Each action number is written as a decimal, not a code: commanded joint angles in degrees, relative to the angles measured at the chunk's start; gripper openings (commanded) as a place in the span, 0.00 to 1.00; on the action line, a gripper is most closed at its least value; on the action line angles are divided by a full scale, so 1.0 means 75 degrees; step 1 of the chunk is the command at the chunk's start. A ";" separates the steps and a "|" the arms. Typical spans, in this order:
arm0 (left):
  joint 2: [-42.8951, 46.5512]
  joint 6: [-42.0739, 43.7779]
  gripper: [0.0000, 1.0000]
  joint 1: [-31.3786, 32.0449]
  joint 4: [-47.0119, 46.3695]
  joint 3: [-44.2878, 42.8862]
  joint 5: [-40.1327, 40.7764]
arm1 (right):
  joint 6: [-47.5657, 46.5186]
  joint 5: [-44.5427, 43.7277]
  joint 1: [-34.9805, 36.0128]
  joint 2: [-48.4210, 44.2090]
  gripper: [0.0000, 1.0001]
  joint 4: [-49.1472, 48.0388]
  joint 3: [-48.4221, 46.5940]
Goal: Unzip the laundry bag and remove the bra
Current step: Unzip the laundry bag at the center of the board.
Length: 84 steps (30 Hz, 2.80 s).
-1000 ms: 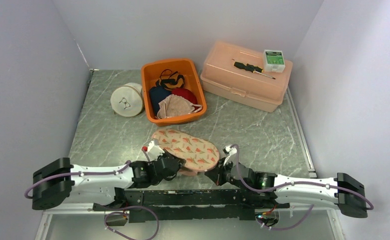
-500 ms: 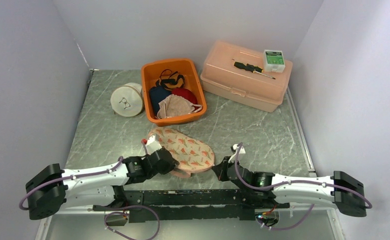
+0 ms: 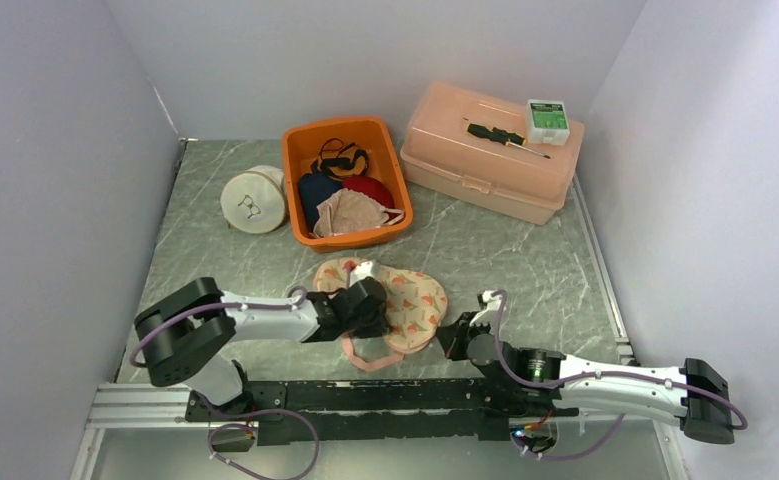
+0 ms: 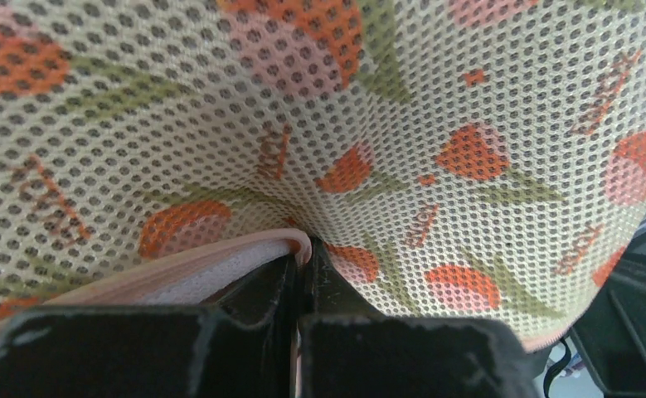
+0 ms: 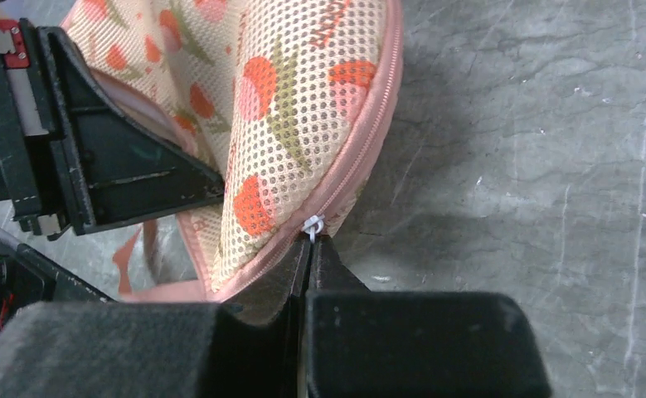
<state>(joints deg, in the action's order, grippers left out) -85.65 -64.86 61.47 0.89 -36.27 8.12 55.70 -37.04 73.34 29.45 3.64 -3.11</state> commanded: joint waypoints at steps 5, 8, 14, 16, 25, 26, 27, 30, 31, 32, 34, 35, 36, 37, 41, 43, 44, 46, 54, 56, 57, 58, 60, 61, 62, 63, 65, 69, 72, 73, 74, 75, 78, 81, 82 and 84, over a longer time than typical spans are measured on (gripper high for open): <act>-0.1245 0.1349 0.03 -0.0149 -0.0894 -0.1489 -0.0865 | 0.0395 0.0385 0.0282 -0.0341 0.00 0.0396 -0.0191; -0.1403 0.1492 0.03 -0.0410 -0.0691 -0.1724 -0.0883 | 0.0528 0.0331 0.0394 -0.0388 0.00 0.0555 -0.0242; -0.1203 0.1462 0.25 -0.0755 -0.0156 -0.1680 -0.0618 | 0.0538 0.0541 0.0527 0.0262 0.00 -0.0155 -0.0161; -0.0856 0.1251 0.43 -0.0742 0.0131 -0.1449 -0.0622 | 0.0402 0.0617 0.0552 0.0738 0.00 -0.0412 -0.0269; 0.2397 -0.1404 0.85 0.0893 0.1921 0.0212 0.1365 | -0.0490 0.1284 0.0592 0.2022 0.00 -0.1625 -0.0683; 0.2614 -0.1726 0.86 0.1222 0.2126 0.0260 0.1564 | -0.0585 0.1420 0.0616 0.2197 0.00 -0.1800 -0.0721; 0.2754 -0.2062 0.86 0.1448 0.2330 0.0259 0.1731 | -0.0665 0.1544 0.0625 0.2351 0.00 -0.1944 -0.0767; 0.2935 -0.2979 0.88 0.2169 0.3069 0.0037 0.2339 | -0.0997 0.1936 0.0719 0.2762 0.00 -0.2354 -0.0957; 0.2935 -0.3162 0.91 0.2386 0.3326 -0.0066 0.2524 | -0.1104 0.2032 0.0758 0.2887 0.00 -0.2421 -0.1047; 0.2951 -0.3535 0.94 0.2617 0.3541 -0.0140 0.2731 | -0.1176 0.2093 0.0799 0.3007 0.00 -0.2466 -0.1134; 0.2957 -0.3942 0.94 0.2994 0.3549 -0.0154 0.3008 | -0.1328 0.2180 0.0900 0.3280 0.00 -0.2559 -0.1293; 0.2931 -0.4114 0.94 0.3133 0.3345 -0.0093 0.3061 | -0.1393 0.2213 0.0933 0.3383 0.00 -0.2586 -0.1383; 0.2891 -0.4237 0.94 0.3226 0.3061 0.0017 0.3071 | -0.1467 0.2225 0.0967 0.3476 0.00 -0.2569 -0.1497; 0.2826 -0.4400 0.94 0.3313 0.2792 0.0144 0.3090 | -0.1514 0.2238 0.1011 0.3555 0.00 -0.2566 -0.1568; 0.2683 -0.5054 0.94 0.3455 0.1836 0.0686 0.3433 | -0.1761 0.2363 0.1125 0.3790 0.00 -0.2694 -0.1704; 0.2838 -0.5061 0.94 0.3495 0.1084 0.1102 0.3694 | -0.1781 0.2358 0.1174 0.3877 0.00 -0.2753 -0.1691; 0.2895 -0.5121 0.94 0.3496 0.0955 0.1194 0.3858 | -0.1782 0.2360 0.1198 0.3904 0.00 -0.2808 -0.1662; 0.2937 -0.5312 0.94 0.3497 0.1054 0.1226 0.4076 | -0.1781 0.2368 0.1224 0.3922 0.00 -0.2884 -0.1599; 0.2736 -0.6463 0.94 0.3476 0.1325 0.1517 0.4564 | -0.1840 0.2417 0.1373 0.4020 0.00 -0.3047 -0.1456; 0.2742 -0.6544 0.94 0.3464 0.1211 0.1630 0.4664 | -0.1880 0.2400 0.1485 0.4072 0.00 -0.3041 -0.1476; 0.2723 -0.6540 0.94 0.3443 0.1251 0.1599 0.4688 | -0.1899 0.2380 0.1527 0.4103 0.00 -0.3031 -0.1481; 0.2690 -0.6509 0.94 0.3410 0.1323 0.1560 0.4694 | -0.1903 0.2343 0.1575 0.4124 0.00 -0.3014 -0.1496; 0.2596 -0.6365 0.94 0.3364 0.1320 0.1430 0.4656 | -0.1912 0.2266 0.1631 0.4143 0.00 -0.2977 -0.1523; 0.2518 -0.6294 0.93 0.3343 0.1270 0.1386 0.4621 | -0.1927 0.2240 0.1658 0.4145 0.00 -0.2970 -0.1545; 0.2432 -0.6229 0.90 0.3317 0.1230 0.1352 0.4576 | -0.1938 0.2223 0.1672 0.4156 0.00 -0.2954 -0.1566; 0.2349 -0.6170 0.86 0.3296 0.1180 0.1326 0.4525 | -0.1946 0.2201 0.1681 0.4156 0.00 -0.2932 -0.1584; 0.2233 -0.6099 0.79 0.3257 0.1014 0.1346 0.4451 | -0.1958 0.2160 0.1712 0.4179 0.00 -0.2913 -0.1610; 0.2184 -0.5995 0.65 0.3221 0.0712 0.1508 0.4394 | -0.1943 0.2076 0.1767 0.4195 0.00 -0.2855 -0.1661; 0.2237 -0.6064 0.59 0.3216 0.0783 0.1562 0.4415 | -0.1930 0.2013 0.1798 0.4139 0.00 -0.2788 -0.1662; 0.2268 -0.6084 0.56 0.3217 0.0815 0.1578 0.4420 | -0.1931 0.1984 0.1808 0.4102 0.00 -0.2724 -0.1662; 0.2327 -0.6112 0.53 0.3218 0.0863 0.1599 0.4436 | -0.1912 0.1950 0.1814 0.4083 0.00 -0.2662 -0.1668; 0.2377 -0.6127 0.50 0.3218 0.0898 0.1629 0.4453 | -0.1909 0.1926 0.1821 0.4037 0.00 -0.2610 -0.1654; 0.2601 -0.6175 0.39 0.3218 0.1109 0.1730 0.4502 | -0.1840 0.1820 0.1825 0.3865 0.00 -0.2456 -0.1578; 0.2873 -0.6257 0.29 0.3217 0.1263 0.1861 0.4527 | -0.1712 0.1685 0.1824 0.3577 0.00 -0.2320 -0.1383; 0.2973 -0.6273 0.26 0.3218 0.1317 0.1895 0.4542 | -0.1668 0.1636 0.1827 0.3494 0.00 -0.2270 -0.1312; 0.3152 -0.6303 0.19 0.3218 0.1486 0.1937 0.4567 | -0.1577 0.1537 0.1832 0.3301 0.00 -0.2122 -0.1197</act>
<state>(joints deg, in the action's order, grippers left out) -64.86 -110.89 85.78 9.13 -22.68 40.40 42.50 -22.41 86.72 56.95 -13.37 -13.54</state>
